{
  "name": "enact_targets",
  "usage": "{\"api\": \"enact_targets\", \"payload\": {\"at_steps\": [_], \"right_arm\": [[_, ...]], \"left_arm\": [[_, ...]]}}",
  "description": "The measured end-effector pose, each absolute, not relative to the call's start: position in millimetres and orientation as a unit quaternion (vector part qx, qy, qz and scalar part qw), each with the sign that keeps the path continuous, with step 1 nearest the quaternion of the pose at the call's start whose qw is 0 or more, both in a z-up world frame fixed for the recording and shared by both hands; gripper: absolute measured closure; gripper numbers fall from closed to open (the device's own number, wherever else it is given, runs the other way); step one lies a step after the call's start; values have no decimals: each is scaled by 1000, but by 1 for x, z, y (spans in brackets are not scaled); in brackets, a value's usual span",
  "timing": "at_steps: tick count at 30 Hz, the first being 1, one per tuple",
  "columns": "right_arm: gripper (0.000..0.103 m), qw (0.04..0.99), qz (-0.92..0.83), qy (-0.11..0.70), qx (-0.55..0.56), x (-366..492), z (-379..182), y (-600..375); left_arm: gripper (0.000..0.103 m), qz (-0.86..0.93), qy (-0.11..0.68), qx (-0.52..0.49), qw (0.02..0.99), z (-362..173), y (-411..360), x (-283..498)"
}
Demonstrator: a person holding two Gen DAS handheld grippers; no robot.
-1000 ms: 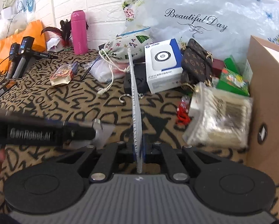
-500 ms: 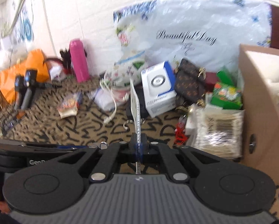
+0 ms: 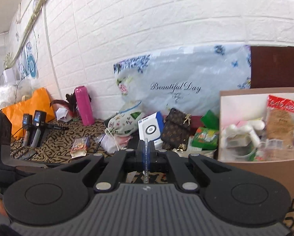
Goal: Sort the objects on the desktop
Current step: 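Carry the insole with the right gripper while the left gripper carries the hook packet to the box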
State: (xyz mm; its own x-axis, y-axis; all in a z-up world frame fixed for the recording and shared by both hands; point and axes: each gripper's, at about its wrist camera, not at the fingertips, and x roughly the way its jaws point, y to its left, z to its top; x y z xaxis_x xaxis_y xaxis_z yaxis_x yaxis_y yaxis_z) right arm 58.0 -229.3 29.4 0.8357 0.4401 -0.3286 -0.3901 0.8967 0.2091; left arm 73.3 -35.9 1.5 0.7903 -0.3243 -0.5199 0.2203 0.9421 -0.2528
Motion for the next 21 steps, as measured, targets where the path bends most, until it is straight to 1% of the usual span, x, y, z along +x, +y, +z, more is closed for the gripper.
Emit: {"api": "enact_targets", "payload": {"at_steps": [7,14,21], "right_arm": [[103,970,184,135,84,41,61,-265],[103,982,141,82,95,32,92,-306],[103,988,85,65,109,40,98,-352]], "left_arm": [[71,-175,258,-74,947,31,-63,71],[71,-213,232,-59,947,59,-104,85],[71,-246,232,-60,939,71,-151,112]]}}
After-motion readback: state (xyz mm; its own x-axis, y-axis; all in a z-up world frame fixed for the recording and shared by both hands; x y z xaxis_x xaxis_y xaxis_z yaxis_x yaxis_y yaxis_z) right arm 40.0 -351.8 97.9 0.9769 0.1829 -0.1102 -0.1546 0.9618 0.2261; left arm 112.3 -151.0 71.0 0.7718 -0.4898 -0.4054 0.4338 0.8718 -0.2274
